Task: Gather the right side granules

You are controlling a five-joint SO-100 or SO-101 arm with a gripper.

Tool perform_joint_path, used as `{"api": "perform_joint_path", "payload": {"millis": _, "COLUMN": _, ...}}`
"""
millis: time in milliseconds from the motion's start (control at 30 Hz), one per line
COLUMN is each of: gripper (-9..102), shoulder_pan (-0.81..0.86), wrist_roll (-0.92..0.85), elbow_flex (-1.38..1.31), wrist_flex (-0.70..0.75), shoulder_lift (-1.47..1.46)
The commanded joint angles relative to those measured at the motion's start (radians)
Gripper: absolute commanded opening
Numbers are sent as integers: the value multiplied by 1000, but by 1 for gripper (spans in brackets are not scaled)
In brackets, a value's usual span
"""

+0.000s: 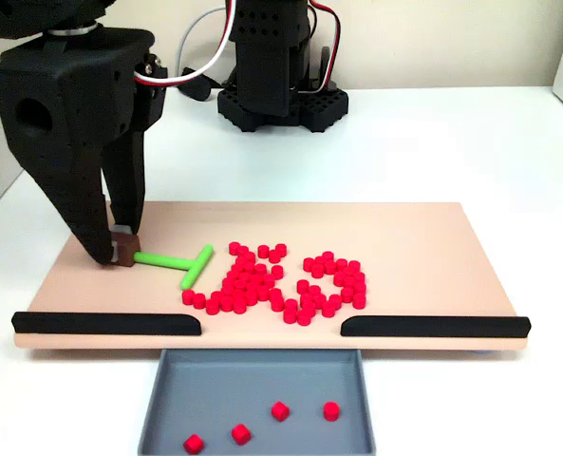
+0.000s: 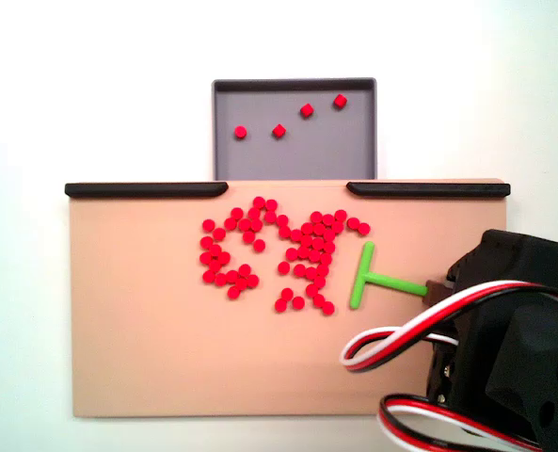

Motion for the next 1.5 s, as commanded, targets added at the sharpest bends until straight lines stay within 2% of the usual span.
{"api": "perform_joint_path", "payload": {"millis": 0, "gripper": 0, "shoulder_pan": 8, "wrist_roll": -8, "elbow_flex": -14, "wrist_flex": 15, "shoulder_lift": 74}}
{"api": "perform_joint_path", "payload": {"millis": 233, "gripper": 0, "shoulder_pan": 11, "wrist_roll": 64, "elbow_flex": -8, "wrist_flex": 81, "shoulder_lift": 127}}
{"api": "perform_joint_path", "payload": {"millis": 467, "gripper": 0, "shoulder_pan": -18, "wrist_roll": 276, "elbow_flex": 106, "wrist_flex": 87, "shoulder_lift": 262}}
{"api": "perform_joint_path", "payload": {"millis": 933, "gripper": 0, "shoulder_pan": -193, "wrist_roll": 1014, "elbow_flex": 486, "wrist_flex": 87, "shoulder_lift": 670}}
{"api": "perform_joint_path", "payload": {"millis": 1200, "gripper": 2, "shoulder_pan": -291, "wrist_roll": 1456, "elbow_flex": 607, "wrist_flex": 87, "shoulder_lift": 796}}
{"api": "perform_joint_path", "payload": {"millis": 1467, "gripper": 2, "shoulder_pan": -362, "wrist_roll": 1661, "elbow_flex": 612, "wrist_flex": 87, "shoulder_lift": 815}}
